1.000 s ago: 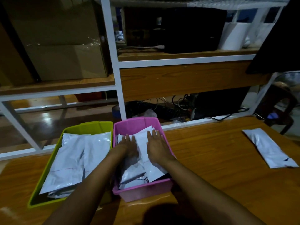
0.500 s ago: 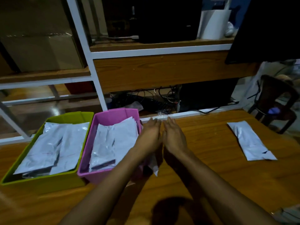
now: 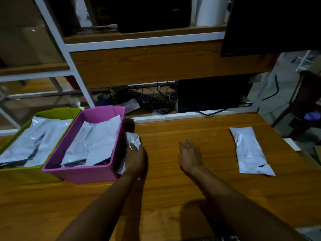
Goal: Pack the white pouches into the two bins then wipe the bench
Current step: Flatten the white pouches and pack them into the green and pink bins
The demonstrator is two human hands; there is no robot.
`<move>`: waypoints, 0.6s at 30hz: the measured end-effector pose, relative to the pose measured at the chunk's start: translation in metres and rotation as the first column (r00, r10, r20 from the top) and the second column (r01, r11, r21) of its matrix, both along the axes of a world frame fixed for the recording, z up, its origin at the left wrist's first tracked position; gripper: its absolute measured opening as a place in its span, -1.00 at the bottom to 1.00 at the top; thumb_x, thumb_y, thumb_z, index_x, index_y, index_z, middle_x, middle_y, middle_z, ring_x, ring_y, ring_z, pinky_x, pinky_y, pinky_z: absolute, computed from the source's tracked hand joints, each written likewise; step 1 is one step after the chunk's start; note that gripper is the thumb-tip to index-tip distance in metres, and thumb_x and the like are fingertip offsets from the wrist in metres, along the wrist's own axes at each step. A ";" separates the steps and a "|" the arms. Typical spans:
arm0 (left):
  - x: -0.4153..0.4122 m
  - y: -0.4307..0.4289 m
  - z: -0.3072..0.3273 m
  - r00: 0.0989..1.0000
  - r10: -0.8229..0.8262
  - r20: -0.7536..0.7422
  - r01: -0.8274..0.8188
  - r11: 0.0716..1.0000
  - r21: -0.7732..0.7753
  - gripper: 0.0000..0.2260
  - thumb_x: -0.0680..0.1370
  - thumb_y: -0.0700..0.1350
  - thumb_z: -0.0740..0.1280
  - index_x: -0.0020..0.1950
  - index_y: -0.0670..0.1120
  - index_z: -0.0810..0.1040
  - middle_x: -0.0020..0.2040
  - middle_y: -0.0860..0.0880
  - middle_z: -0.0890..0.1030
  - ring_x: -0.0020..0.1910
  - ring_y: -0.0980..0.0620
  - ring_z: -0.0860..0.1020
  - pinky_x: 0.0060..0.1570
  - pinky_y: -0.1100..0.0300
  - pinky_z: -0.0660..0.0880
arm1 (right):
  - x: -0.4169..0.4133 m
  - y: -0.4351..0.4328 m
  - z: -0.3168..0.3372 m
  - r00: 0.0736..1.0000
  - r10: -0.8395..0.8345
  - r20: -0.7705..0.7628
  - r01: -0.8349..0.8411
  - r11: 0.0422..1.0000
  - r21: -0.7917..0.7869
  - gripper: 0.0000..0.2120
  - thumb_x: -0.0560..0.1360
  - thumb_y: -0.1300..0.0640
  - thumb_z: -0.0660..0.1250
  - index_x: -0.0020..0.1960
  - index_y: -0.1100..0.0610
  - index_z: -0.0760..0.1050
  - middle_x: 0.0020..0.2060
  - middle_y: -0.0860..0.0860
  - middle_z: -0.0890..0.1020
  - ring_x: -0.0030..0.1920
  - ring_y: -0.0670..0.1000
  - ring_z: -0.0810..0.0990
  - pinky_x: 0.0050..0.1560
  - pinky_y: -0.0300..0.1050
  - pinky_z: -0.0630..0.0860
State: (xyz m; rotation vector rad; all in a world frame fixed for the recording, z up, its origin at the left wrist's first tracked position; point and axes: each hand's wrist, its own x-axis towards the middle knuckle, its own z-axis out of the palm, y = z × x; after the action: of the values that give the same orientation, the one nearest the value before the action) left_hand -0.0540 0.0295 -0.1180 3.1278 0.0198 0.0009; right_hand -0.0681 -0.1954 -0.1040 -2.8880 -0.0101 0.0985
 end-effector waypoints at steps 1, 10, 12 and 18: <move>0.000 -0.005 -0.002 0.999 -0.030 0.024 0.030 0.999 -0.027 -0.61 0.52 -0.22 0.23 0.36 -0.18 0.37 0.34 -0.34 0.38 0.15 -0.31 0.45 0.06 -0.07 0.48 | -0.001 -0.015 -0.001 1.000 -0.025 0.019 0.025 0.999 -0.028 -0.45 0.59 0.12 0.11 0.55 0.09 0.09 0.56 0.13 0.03 0.56 0.13 -0.10 0.51 0.20 -0.09; -0.002 -0.141 -0.003 0.964 -0.241 0.112 0.266 0.893 -0.363 -0.65 0.57 -0.06 0.17 0.32 -0.14 0.44 0.31 -0.26 0.45 0.20 -0.29 0.43 0.13 -0.05 0.44 | -0.006 -0.159 -0.002 0.913 -0.398 0.091 0.408 0.886 -0.219 -0.37 0.44 0.06 0.22 0.49 -0.02 0.20 0.56 0.11 0.01 0.52 0.29 -0.18 0.36 0.48 -0.09; -0.001 -0.164 0.002 0.947 -0.297 0.123 0.321 0.873 -0.367 -0.72 0.59 -0.04 0.17 0.21 -0.15 0.48 0.19 -0.24 0.50 0.14 -0.27 0.45 0.11 -0.05 0.41 | -0.007 -0.188 -0.005 0.901 -0.421 0.103 0.434 0.877 -0.205 -0.34 0.47 0.03 0.23 0.53 -0.05 0.11 0.57 0.13 -0.06 0.51 0.31 -0.20 0.35 0.47 0.00; 0.003 -0.177 -0.009 0.944 -0.317 -0.092 0.311 0.947 -0.081 -0.45 0.54 0.22 0.18 0.47 0.03 0.21 0.49 -0.15 0.22 0.42 -0.32 0.18 0.31 -0.24 0.23 | -0.022 -0.227 -0.032 0.908 -0.419 0.025 0.419 0.906 -0.059 -0.39 0.59 -0.12 0.17 0.56 -0.10 0.02 0.57 0.11 -0.09 0.48 0.28 0.11 0.32 0.21 0.33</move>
State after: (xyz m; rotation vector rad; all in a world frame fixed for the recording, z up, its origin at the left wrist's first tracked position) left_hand -0.0507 -0.1470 -0.1275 3.0225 -0.4681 -0.1626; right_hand -0.0898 -0.4229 -0.1359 -2.8784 0.6205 0.0008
